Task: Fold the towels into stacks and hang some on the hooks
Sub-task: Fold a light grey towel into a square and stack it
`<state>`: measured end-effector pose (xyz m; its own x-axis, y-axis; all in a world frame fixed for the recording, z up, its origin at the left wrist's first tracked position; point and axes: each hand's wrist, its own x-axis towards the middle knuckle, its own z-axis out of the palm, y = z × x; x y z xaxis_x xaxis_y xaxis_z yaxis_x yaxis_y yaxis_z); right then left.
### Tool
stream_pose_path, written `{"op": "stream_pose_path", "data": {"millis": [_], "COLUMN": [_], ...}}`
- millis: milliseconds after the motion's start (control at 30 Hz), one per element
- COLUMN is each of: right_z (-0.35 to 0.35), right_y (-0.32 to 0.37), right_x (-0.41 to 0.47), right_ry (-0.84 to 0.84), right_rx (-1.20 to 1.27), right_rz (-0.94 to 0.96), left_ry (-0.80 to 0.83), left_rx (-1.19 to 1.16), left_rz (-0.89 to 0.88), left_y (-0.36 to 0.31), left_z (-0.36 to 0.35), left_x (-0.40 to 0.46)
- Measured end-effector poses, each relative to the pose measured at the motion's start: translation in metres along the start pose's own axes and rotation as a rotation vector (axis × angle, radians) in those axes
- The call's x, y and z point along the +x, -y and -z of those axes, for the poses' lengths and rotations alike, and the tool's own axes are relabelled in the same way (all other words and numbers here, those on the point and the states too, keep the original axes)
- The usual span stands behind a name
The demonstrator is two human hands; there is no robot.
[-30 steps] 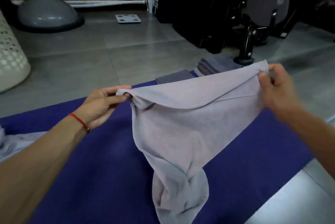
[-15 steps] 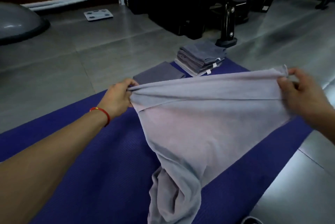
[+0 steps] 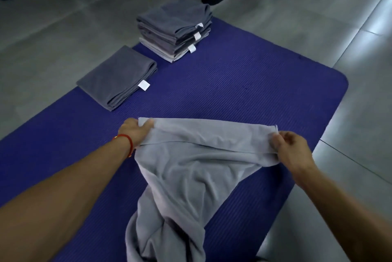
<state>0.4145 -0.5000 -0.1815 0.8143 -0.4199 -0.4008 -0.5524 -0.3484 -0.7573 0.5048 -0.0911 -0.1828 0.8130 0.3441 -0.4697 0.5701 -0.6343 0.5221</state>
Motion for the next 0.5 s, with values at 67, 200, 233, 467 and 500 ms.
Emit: {"op": "stream_pose_path", "data": {"millis": [67, 200, 233, 467, 500], "right_z": [0.001, 0.008, 0.012, 0.076, 0.087], "right_y": [-0.005, -0.008, -0.006, 0.035, 0.042], "right_x": [-0.004, 0.001, 0.008, 0.100, 0.116], "right_ry": [-0.005, -0.189, -0.244, -0.510, -0.550], "right_rx": [-0.082, -0.035, -0.004, 0.290, 0.357], "right_rz": [0.032, 0.130, 0.124, 0.065, 0.027], "left_ry": [-0.033, -0.196, -0.209, -0.269, -0.273], "left_rx": [0.103, 0.157, 0.159, 0.207, 0.152], "left_rz": [0.011, -0.209, -0.288, -0.691, -0.683], "left_y": [0.002, -0.032, -0.051, -0.277, -0.311], "left_z": [-0.005, 0.006, 0.010, 0.001, -0.003], "left_x": [-0.006, -0.018, -0.013, 0.056, 0.060]}}
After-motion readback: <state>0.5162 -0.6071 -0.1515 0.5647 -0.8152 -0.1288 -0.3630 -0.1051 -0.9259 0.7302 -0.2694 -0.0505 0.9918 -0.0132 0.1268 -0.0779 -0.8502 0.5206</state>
